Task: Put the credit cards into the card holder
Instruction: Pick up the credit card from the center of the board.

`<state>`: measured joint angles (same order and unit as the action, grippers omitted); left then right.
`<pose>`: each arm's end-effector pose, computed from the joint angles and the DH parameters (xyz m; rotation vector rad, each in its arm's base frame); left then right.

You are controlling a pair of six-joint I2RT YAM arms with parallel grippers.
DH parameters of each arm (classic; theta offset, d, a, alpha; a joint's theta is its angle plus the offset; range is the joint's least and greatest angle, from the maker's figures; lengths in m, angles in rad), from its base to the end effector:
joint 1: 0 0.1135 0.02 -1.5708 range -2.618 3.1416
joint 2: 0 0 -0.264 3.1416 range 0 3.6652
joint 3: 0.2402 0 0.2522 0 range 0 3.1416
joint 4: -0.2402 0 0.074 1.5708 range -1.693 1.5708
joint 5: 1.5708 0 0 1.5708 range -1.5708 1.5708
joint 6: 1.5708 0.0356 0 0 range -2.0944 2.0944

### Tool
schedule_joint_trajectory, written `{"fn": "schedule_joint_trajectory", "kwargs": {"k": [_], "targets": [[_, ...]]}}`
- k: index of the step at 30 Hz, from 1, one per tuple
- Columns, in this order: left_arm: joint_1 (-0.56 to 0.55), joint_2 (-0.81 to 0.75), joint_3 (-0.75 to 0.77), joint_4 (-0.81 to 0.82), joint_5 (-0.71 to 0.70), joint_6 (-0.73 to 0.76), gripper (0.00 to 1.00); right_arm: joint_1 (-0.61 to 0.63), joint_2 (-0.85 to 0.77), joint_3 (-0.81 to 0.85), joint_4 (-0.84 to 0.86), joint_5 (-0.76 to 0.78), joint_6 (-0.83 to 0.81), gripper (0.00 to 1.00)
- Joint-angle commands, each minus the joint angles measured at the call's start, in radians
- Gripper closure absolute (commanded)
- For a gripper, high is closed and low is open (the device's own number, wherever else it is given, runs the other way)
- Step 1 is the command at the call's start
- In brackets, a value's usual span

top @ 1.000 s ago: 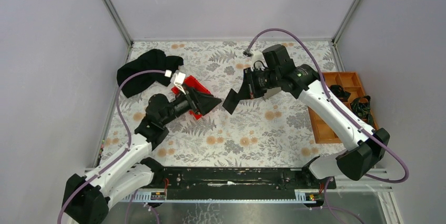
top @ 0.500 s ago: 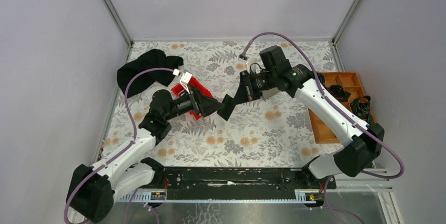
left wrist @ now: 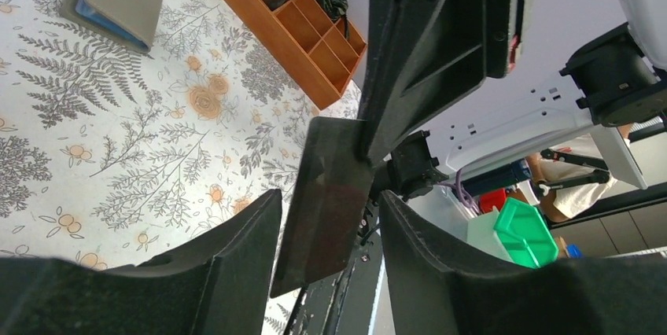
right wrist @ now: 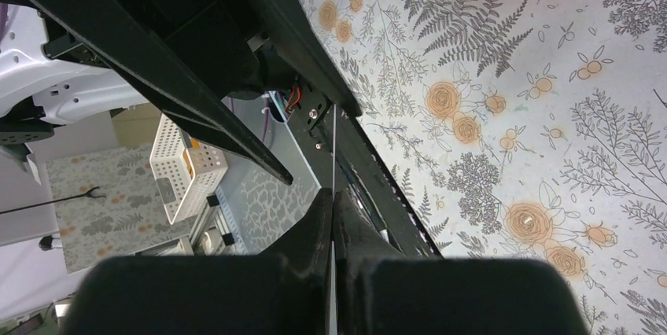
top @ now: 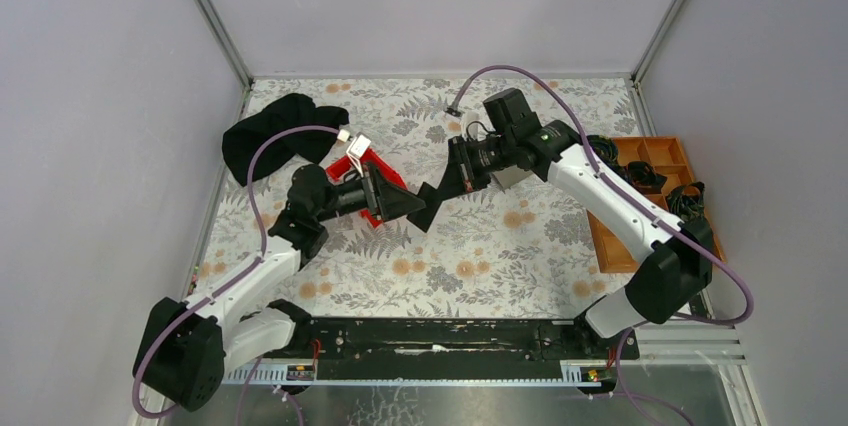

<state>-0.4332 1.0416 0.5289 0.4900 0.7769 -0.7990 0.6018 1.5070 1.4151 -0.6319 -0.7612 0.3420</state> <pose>0.1973 -0.1188 0.2713 0.3589 1.7919 -1.5252 0.2559 0.2056 0.3482 -0.7352 2.3083 1.3382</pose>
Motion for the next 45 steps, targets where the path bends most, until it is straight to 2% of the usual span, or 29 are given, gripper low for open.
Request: {"fn": "schedule_joint_trajectory", "kwargs": {"k": [1, 5, 9, 15, 21, 25, 28, 31, 34, 39, 45], "targets": [[0.027, -0.002, 0.025, 0.089, 0.087, -0.03, 0.48, -0.005, 0.007, 0.002, 0.05, -0.057, 0.011, 1.0], [0.047, -0.008, 0.005, 0.112, 0.117, -0.053, 0.57, -0.012, 0.016, 0.002, 0.067, -0.086, 0.019, 1.0], [0.06, -0.006, -0.013, 0.138, 0.144, -0.078, 0.71, -0.021, 0.026, 0.004, 0.075, -0.108, 0.022, 1.0], [0.067, 0.001, -0.031, 0.178, 0.176, -0.116, 0.8, -0.031, 0.033, 0.004, 0.113, -0.15, 0.048, 1.0], [0.07, 0.017, -0.051, 0.26, 0.205, -0.175, 1.0, -0.046, 0.046, 0.006, 0.16, -0.188, 0.085, 1.0], [0.07, 0.03, -0.066, 0.324, 0.204, -0.22, 1.0, -0.051, 0.049, 0.019, 0.173, -0.194, 0.091, 0.97], [0.071, 0.03, -0.071, 0.325, 0.168, -0.221, 1.0, -0.053, 0.04, 0.03, 0.167, -0.16, 0.077, 0.77], [0.071, 0.018, -0.073, 0.301, 0.098, -0.207, 1.0, -0.054, 0.022, 0.023, 0.179, -0.113, 0.074, 0.64], [0.07, 0.014, -0.084, 0.327, 0.035, -0.228, 1.0, -0.054, 0.006, -0.005, 0.215, -0.081, 0.088, 0.6], [0.072, 0.04, -0.104, 0.461, -0.037, -0.322, 1.0, -0.054, -0.017, -0.054, 0.26, -0.044, 0.108, 0.59], [0.068, 0.049, -0.11, 0.507, -0.132, -0.361, 1.0, -0.054, -0.067, -0.122, 0.338, 0.005, 0.135, 0.56]]}}
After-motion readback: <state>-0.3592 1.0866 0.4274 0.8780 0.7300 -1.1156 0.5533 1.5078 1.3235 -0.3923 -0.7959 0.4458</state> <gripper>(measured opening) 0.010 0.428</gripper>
